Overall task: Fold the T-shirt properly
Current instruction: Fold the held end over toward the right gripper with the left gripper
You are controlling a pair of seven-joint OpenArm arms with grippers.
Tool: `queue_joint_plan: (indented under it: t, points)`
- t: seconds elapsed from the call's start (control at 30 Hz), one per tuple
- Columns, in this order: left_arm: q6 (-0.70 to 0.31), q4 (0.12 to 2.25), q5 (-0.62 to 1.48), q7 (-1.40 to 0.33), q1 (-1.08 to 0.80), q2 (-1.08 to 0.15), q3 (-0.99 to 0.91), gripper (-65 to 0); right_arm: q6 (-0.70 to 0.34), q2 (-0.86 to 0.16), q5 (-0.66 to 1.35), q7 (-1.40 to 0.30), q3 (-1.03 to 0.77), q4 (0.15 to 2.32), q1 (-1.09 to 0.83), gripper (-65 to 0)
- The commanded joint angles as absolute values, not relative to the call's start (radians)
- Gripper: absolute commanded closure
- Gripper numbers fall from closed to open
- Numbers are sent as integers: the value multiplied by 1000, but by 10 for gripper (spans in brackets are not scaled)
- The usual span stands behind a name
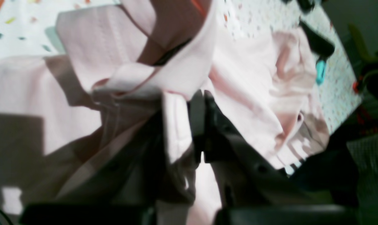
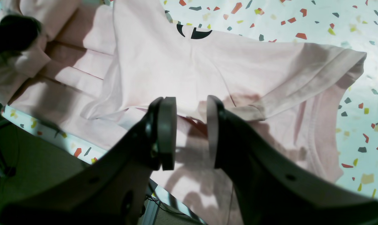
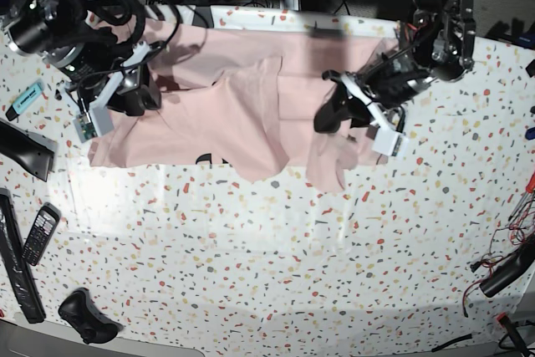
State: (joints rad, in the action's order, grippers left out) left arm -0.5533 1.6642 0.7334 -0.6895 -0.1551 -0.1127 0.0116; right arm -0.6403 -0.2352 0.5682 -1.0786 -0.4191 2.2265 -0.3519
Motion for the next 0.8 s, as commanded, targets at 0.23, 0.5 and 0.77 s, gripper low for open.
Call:
queue_joint_plan:
  t: [0.23, 0.5, 0.77]
  points:
    - [-628, 1692, 759, -581, -97, -113, 93, -296, -648, -244, 580, -1055, -426, 2246, -347, -165]
    - [-630, 1843, 759, -873, -97, -124, -79, -294, -648, -244, 580, -1055, -426, 2246, -347, -165]
    - [-645, 1845, 529, -847, -245, -137, -130, -294, -649, -244, 579, -1093, -426, 2246, -347, -165]
